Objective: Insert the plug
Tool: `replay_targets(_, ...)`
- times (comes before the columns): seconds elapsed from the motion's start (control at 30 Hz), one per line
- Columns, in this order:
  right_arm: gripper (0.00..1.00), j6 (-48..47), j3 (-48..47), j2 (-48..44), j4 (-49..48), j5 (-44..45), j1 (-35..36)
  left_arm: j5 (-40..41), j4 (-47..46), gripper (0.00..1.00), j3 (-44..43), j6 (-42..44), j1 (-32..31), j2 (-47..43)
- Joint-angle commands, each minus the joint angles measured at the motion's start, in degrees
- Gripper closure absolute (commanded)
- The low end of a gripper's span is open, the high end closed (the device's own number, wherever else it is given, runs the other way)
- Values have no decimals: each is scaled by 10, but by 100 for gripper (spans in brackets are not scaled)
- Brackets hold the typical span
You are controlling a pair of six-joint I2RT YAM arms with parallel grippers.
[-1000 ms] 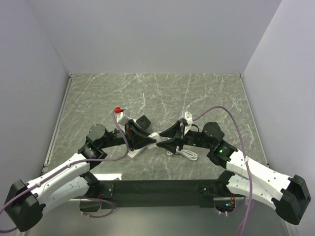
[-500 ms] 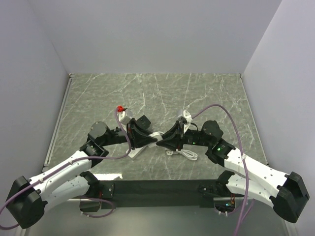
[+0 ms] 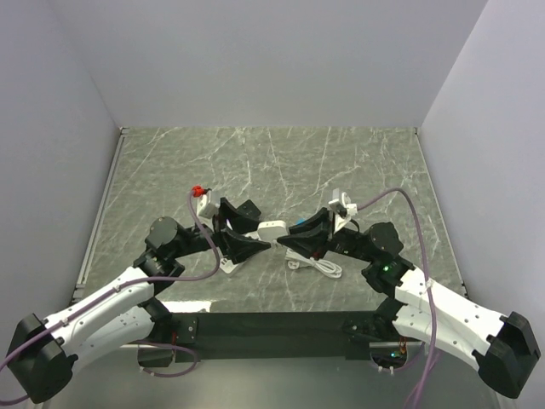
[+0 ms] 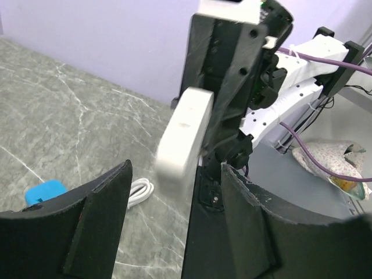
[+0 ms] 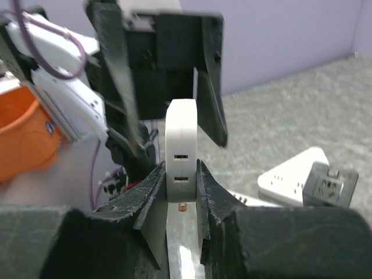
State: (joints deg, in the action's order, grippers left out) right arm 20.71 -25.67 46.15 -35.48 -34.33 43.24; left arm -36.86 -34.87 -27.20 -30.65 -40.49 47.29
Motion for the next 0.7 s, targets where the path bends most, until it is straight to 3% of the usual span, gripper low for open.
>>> replay_targets(0.0,100,22,13,-17,-77,8,-3,9,-33,32,6,1,-2,-5)
replay_targets(0.27,100,47,12,14,-127,-17,-3,-4,-99,33,16,-34,-3,9)
replay_targets(0.47,100,59,13,32,-159,-20,-4,-26,-133,44,18,-52,-4,33)
replay_targets(0.67,100,64,17,31,-177,-8,-4,-31,-142,45,22,-57,-5,44)
